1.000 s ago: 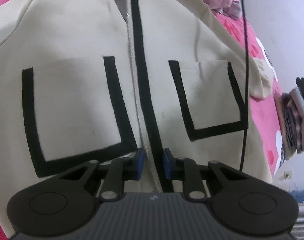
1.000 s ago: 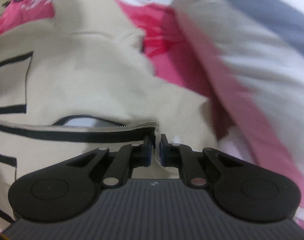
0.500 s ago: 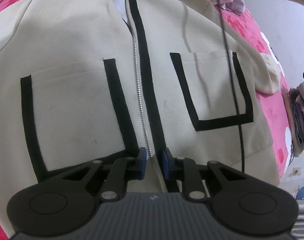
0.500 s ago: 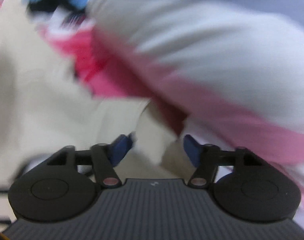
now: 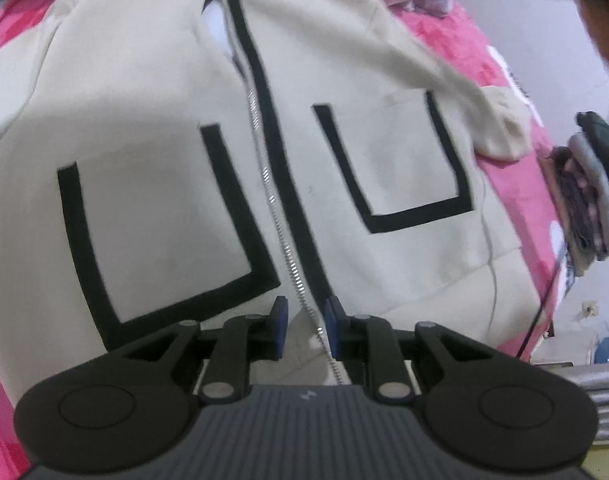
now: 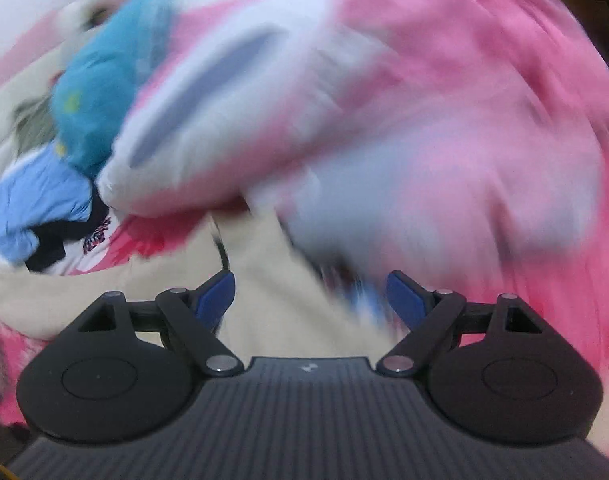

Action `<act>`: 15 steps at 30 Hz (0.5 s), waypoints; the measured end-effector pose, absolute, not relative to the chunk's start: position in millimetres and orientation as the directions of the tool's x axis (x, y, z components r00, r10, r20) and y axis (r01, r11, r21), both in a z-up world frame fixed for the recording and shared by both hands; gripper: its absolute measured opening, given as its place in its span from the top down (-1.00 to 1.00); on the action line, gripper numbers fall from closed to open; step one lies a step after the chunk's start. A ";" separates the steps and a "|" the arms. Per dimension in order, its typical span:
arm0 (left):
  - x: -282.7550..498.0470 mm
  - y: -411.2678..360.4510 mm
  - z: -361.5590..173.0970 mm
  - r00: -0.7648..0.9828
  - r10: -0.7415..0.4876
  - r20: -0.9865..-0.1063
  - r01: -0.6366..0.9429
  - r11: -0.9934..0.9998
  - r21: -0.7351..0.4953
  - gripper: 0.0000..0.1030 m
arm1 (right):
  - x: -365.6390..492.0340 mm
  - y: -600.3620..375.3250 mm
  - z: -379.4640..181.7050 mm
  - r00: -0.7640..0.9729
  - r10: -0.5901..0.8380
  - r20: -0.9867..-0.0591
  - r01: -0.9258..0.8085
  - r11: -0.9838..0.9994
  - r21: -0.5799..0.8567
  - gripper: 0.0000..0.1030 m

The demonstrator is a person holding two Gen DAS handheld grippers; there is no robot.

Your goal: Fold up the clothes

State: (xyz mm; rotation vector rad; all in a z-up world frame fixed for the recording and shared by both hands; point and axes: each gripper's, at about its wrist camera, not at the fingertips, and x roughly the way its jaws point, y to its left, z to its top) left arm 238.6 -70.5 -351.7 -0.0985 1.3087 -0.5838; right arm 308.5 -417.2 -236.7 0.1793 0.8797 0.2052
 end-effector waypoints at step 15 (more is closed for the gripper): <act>204.1 -142.7 -374.3 -0.002 -0.450 -0.893 0.512 0.767 -0.387 0.66 | 157.3 -607.1 -428.6 0.626 0.033 -0.779 0.756 0.219 0.616 -0.54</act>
